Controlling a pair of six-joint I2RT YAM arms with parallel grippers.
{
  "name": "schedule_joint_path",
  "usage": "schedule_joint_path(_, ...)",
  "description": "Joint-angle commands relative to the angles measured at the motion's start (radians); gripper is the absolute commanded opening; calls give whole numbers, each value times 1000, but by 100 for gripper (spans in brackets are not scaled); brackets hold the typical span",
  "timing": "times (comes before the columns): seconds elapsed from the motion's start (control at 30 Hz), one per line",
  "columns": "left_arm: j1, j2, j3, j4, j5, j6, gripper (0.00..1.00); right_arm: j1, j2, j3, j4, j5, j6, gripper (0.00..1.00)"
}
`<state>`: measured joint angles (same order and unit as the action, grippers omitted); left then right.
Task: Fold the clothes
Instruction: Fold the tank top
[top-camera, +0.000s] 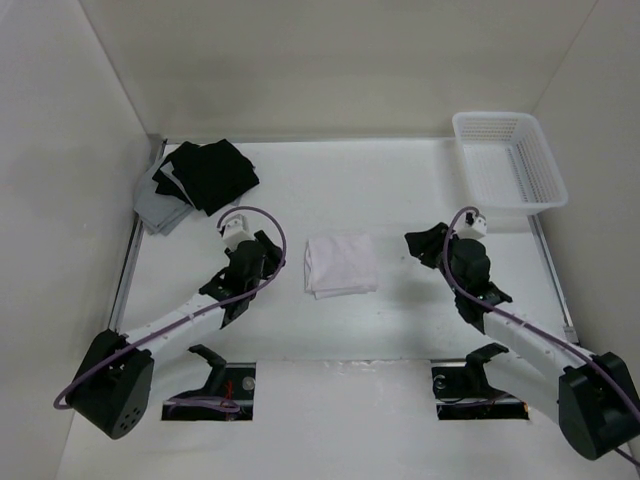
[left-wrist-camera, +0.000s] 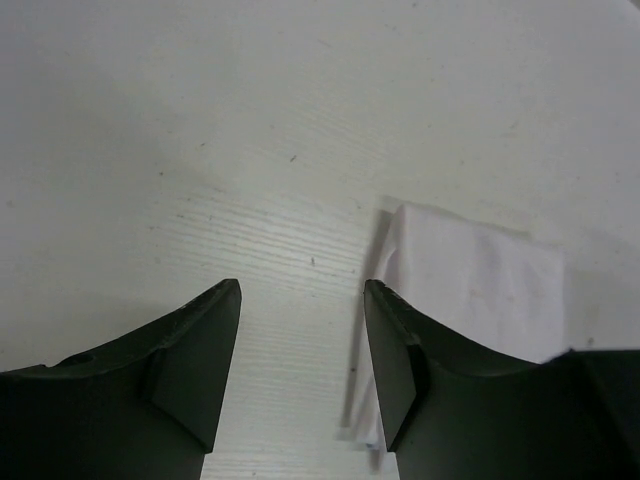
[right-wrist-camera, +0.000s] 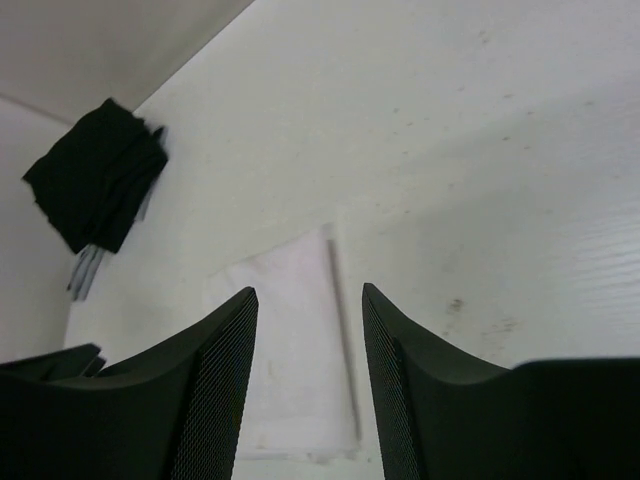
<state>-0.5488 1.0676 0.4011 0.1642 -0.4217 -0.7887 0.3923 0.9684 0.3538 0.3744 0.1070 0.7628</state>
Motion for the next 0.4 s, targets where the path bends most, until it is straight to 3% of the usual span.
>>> schedule_joint_path(0.0,14,25,48,-66,3,11,51,-5,-31,-30,66,111,-39,52)
schedule_joint_path(0.3,-27,23,42,-66,8,23,50,-5,43,-45,136,114,-30,52)
schedule_joint_path(0.37,-42,35,53,-71,4,31,53,-5,41,-47,139,108,-30,52)
